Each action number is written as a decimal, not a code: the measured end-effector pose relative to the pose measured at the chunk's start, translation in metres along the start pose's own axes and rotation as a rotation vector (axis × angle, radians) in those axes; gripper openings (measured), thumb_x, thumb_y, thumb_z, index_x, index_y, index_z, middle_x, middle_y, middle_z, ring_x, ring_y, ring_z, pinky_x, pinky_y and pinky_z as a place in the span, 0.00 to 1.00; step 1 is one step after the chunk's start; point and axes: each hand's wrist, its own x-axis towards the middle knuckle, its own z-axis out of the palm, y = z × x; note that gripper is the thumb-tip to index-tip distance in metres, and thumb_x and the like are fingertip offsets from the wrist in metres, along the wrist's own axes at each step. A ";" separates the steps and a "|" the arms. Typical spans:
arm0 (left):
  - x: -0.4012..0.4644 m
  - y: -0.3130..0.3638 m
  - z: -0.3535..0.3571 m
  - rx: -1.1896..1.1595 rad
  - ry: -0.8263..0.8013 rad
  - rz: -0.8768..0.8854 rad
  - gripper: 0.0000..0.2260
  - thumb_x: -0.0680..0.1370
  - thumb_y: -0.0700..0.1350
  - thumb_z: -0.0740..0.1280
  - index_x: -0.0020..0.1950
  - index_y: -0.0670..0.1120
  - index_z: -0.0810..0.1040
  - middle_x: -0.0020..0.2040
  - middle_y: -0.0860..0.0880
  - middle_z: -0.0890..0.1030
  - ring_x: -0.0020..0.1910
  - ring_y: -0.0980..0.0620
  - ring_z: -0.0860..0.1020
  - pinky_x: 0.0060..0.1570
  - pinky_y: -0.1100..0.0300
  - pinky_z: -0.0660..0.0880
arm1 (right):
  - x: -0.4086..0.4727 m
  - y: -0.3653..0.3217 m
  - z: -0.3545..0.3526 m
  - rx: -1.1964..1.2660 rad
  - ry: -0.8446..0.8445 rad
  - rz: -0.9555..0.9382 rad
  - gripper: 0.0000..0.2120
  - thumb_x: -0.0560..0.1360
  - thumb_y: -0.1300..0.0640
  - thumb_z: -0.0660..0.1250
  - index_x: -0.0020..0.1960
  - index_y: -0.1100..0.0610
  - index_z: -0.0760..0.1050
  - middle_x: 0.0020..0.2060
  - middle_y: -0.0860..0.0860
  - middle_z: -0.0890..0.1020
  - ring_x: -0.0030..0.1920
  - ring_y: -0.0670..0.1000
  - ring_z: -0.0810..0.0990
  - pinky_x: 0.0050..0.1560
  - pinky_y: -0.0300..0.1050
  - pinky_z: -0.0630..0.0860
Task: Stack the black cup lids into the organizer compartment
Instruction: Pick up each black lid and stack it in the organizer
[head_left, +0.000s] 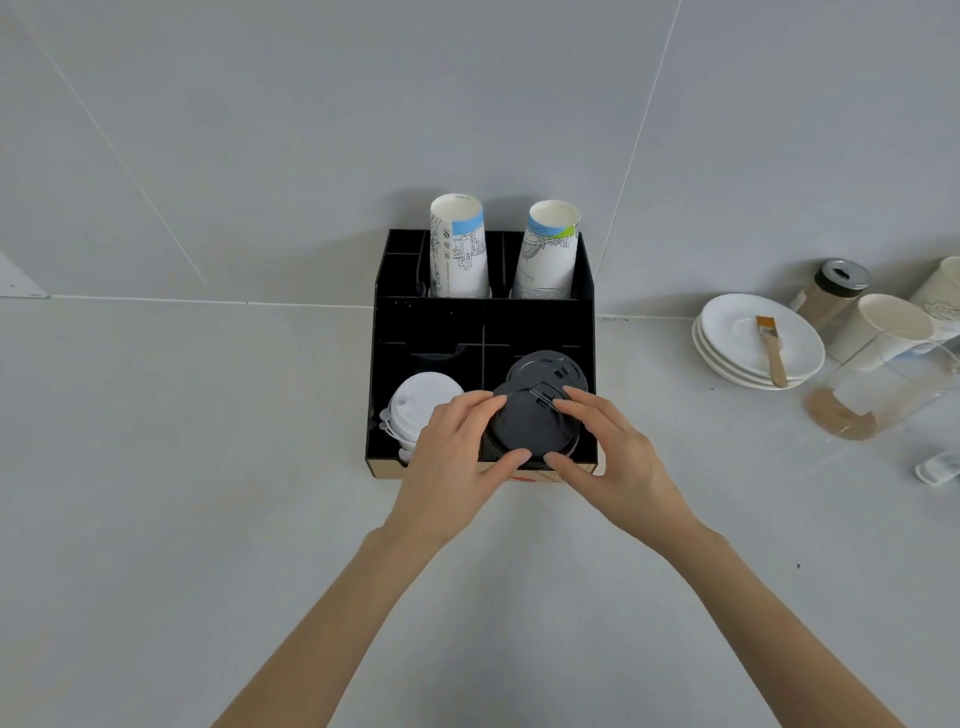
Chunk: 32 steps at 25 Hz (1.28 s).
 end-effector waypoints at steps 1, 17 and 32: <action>0.004 0.001 0.001 0.007 0.002 0.006 0.27 0.71 0.58 0.64 0.65 0.46 0.67 0.65 0.48 0.70 0.63 0.49 0.67 0.61 0.60 0.61 | 0.003 0.001 -0.003 0.002 0.001 0.004 0.22 0.71 0.58 0.68 0.64 0.54 0.68 0.67 0.49 0.68 0.66 0.46 0.67 0.65 0.35 0.61; 0.067 -0.008 0.028 0.062 -0.077 -0.039 0.26 0.73 0.47 0.67 0.68 0.44 0.63 0.68 0.46 0.67 0.66 0.47 0.65 0.64 0.55 0.64 | 0.056 0.035 -0.011 -0.071 -0.055 0.083 0.23 0.72 0.58 0.67 0.65 0.56 0.66 0.68 0.52 0.67 0.67 0.51 0.67 0.62 0.33 0.58; 0.066 -0.017 0.037 0.032 -0.080 -0.062 0.25 0.73 0.47 0.67 0.68 0.44 0.63 0.68 0.46 0.68 0.66 0.47 0.66 0.64 0.55 0.65 | 0.054 0.035 -0.002 -0.045 -0.058 0.146 0.22 0.72 0.58 0.67 0.65 0.55 0.66 0.69 0.52 0.67 0.68 0.52 0.66 0.66 0.46 0.65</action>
